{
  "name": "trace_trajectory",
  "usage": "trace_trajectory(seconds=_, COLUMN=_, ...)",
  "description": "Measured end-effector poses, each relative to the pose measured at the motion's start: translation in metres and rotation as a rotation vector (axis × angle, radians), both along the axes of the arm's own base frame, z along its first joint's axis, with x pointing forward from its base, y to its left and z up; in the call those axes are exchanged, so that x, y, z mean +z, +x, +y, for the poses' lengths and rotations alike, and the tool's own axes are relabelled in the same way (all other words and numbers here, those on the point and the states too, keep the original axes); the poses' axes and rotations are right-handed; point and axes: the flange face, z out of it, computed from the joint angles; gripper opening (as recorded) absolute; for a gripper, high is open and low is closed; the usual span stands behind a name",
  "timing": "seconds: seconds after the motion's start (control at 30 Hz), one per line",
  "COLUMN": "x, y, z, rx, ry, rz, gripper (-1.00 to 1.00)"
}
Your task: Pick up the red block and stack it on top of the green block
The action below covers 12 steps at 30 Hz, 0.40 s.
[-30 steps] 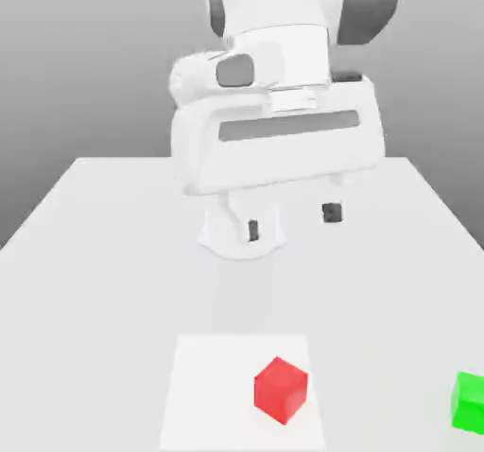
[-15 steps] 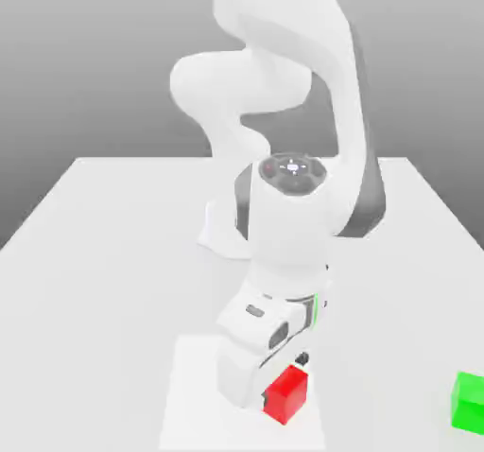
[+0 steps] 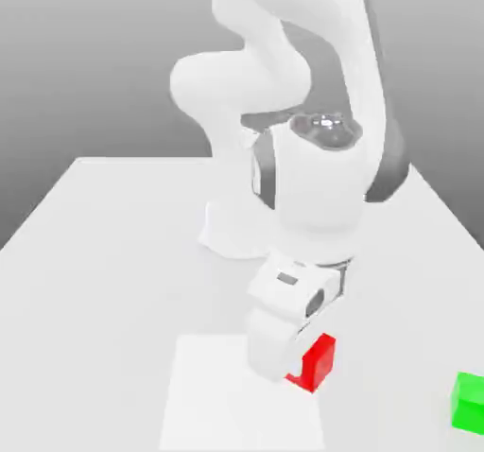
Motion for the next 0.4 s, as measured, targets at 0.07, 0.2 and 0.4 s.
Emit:
trace_trajectory(seconds=0.07, x=0.007, y=0.001, z=0.049, rx=0.09, ry=0.0, rz=0.0, gripper=-1.0)
trace_trajectory(seconds=0.2, x=0.007, y=-0.009, z=0.139, rx=0.246, ry=0.005, rz=0.001, gripper=-1.0)
trace_trajectory(seconds=0.4, x=-0.033, y=-0.012, z=0.151, rx=0.268, ry=0.005, rz=0.001, gripper=1.0)
